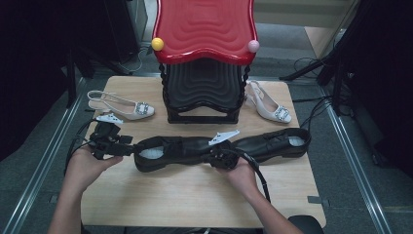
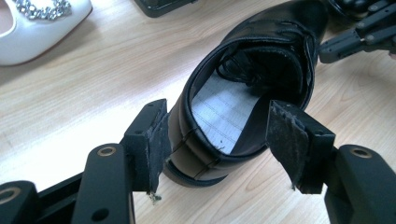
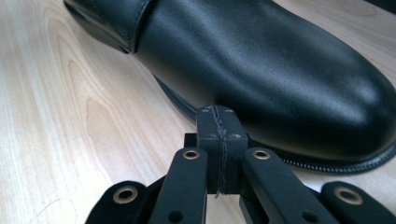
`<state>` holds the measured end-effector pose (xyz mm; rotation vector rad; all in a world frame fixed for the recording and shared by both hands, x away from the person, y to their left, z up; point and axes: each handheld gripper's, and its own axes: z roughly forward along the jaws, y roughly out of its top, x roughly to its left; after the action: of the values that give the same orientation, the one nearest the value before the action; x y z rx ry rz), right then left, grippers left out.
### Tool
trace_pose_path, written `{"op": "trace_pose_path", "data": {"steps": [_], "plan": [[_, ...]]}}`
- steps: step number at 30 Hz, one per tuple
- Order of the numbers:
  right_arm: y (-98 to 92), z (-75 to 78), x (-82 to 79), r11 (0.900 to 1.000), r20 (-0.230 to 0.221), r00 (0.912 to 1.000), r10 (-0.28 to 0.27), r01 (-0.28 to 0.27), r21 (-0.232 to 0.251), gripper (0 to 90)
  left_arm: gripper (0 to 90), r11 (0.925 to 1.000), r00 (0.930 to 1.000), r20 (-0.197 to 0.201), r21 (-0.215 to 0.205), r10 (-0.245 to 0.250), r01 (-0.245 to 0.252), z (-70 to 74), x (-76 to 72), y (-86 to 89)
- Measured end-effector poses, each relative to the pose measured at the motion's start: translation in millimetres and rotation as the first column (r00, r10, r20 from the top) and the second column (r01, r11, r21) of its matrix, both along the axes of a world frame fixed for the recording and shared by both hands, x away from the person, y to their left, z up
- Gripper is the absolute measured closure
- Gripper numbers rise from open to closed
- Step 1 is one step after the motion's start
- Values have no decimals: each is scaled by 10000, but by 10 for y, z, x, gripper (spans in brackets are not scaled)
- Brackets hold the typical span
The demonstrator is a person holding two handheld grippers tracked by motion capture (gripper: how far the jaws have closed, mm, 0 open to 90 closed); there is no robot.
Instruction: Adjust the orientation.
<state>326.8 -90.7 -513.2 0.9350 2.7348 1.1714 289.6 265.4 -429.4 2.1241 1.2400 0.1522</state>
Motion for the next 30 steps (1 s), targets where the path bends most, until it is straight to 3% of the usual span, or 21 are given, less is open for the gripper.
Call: {"op": "trace_pose_path", "data": {"steps": [8,10,14,16,19,22,30], "plan": [[46,9,161,10000,-146,9999,-47,47,7,900,417,9954,9956,-64,211,933,-931,-110,-108,213],[53,6,182,10000,-121,9999,-30,31,35,900,429,9954,9954,-107,88,952,-951,-138,-109,242],[85,-3,254,10000,-114,9999,-26,25,-39,900,515,9910,9909,-171,65,1337,-1336,-263,-97,312],[110,4,289,10000,-74,10000,-39,39,-50,900,638,9886,9885,-165,-11,1502,-1503,-351,-79,331],[110,6,304,10000,-114,9999,-15,15,34,900,757,9881,9875,-373,-83,1530,-1535,-414,-56,333],[100,14,297,10000,-138,9999,-46,47,41,899,811,9892,9888,-313,-129,1458,-1462,-509,10,304],[45,67,221,9999,-37,10000,-63,63,124,893,834,9959,9951,-391,-55,906,-908,-591,132,190]]}}
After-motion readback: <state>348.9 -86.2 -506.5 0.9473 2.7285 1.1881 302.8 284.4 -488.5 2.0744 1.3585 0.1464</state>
